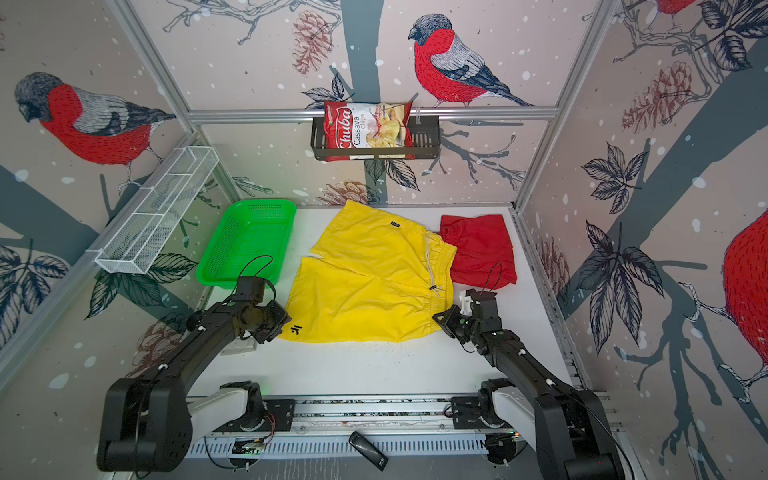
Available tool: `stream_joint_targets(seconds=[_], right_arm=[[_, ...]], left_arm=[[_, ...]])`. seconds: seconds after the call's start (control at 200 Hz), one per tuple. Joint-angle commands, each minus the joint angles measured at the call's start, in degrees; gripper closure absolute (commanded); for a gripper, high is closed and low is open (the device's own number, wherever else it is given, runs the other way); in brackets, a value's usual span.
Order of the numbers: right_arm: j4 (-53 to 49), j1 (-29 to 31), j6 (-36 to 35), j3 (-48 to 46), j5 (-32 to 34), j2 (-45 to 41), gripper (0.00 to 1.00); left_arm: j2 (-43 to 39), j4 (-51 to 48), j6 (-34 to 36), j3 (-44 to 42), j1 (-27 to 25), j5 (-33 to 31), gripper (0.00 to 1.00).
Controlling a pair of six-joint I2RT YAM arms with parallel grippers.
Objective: Fold and stack the shorts
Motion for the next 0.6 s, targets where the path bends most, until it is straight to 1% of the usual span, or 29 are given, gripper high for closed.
stream_joint_targets(seconds=[0.0,0.17,0.31,0.595], right_arm=[[-0.2,0.0,0.8,-0.4,1.2,-0.7,0.89],[-0.4,0.1,1.1,-0.9,1.5,-1.1,0.89],[-1.0,0.1,0.9,-0.8,1.5,-1.6,0.89],[-1.4,0.1,1.4,-1.2,1.9,-2.5,0.89]], left_arm=[[-0.4,-4.1,-2.7,-0.5,0.1,-2.9,0.56],[-0.6,-4.0,-3.1,-1.6,0.1,-3.8,0.56],[1.2,-2.5,-2.0,-1.5,0.1,-4.1,0.56],[5.0,3.3,-1.9,-2.8,0.1,-3.3,0.6]])
